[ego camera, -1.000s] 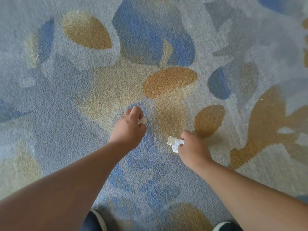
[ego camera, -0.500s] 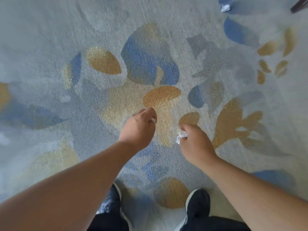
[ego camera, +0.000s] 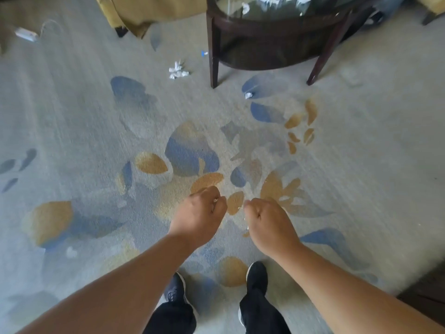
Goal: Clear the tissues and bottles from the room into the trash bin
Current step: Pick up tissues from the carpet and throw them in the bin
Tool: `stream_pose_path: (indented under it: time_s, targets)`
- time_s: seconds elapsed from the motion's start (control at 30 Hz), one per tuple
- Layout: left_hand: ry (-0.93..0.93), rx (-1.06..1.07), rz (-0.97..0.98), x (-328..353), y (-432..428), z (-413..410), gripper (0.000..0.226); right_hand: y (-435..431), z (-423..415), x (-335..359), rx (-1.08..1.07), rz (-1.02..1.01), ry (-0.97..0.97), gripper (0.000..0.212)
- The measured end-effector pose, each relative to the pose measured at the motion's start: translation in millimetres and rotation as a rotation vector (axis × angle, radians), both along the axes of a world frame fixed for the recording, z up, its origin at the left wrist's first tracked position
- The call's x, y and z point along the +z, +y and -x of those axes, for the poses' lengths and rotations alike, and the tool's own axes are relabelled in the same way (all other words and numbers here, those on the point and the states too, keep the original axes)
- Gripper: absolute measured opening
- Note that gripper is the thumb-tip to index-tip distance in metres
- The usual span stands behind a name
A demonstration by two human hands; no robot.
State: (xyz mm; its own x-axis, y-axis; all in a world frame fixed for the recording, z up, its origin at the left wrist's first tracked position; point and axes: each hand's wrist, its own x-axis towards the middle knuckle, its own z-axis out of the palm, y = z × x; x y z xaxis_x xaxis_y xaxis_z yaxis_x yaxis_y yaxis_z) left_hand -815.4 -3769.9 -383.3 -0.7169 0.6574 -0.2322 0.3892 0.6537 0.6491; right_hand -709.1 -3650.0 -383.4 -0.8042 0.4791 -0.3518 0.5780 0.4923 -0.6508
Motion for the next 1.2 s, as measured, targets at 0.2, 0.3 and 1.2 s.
stream_pose_path:
  time_s: [0.2, 0.3, 1.2]
  targets:
    - [0.060, -0.129, -0.062, 85.8, 3.4, -1.5, 0.036, 3.9, -13.6, 76.9, -0.160, -0.071, 0.027, 0.031]
    - [0.108, -0.226, -0.071, 115.3, 0.3, 5.2, 0.035, -7.4, -16.9, 115.3, -0.231, -0.137, 0.065, 0.024]
    - [0.098, -1.136, -0.266, 244.1, -73.4, -252.5, 0.017, -235.9, -313.0, 266.7, -1.034, -0.229, -0.062, 0.027]
